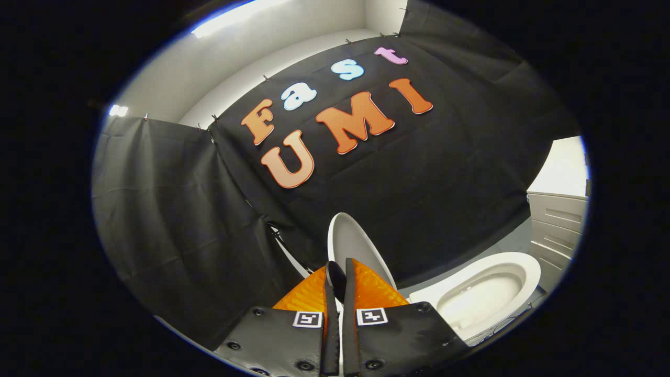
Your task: Open the toilet lid.
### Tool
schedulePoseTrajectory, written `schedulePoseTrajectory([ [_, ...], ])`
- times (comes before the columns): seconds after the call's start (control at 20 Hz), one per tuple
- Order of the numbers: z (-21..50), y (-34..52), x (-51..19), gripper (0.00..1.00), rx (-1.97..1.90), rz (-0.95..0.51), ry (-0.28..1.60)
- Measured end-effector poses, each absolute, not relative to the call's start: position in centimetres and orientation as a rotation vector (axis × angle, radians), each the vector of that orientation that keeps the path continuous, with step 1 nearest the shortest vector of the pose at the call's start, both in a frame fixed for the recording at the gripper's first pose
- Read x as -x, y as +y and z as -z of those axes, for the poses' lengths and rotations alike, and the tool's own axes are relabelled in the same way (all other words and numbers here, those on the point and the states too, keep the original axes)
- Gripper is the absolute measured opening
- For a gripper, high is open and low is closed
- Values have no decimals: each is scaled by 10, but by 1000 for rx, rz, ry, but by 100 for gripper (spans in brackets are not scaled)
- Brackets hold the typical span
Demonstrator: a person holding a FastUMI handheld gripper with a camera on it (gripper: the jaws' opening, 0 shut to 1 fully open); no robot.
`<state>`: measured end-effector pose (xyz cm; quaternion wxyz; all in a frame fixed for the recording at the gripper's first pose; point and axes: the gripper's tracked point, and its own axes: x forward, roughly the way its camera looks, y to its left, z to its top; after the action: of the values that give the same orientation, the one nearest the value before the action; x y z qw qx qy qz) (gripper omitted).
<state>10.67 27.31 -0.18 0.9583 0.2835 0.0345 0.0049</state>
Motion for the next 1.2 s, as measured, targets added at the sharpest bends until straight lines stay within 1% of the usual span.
schedulePoseTrajectory([
  [0.3, 4, 311, -115, 10, -529, -27, 104],
  [0.8, 17, 380, -122, 11, -474, -103, 167],
  [1.2, 24, 405, -122, 11, -437, -122, 177],
])
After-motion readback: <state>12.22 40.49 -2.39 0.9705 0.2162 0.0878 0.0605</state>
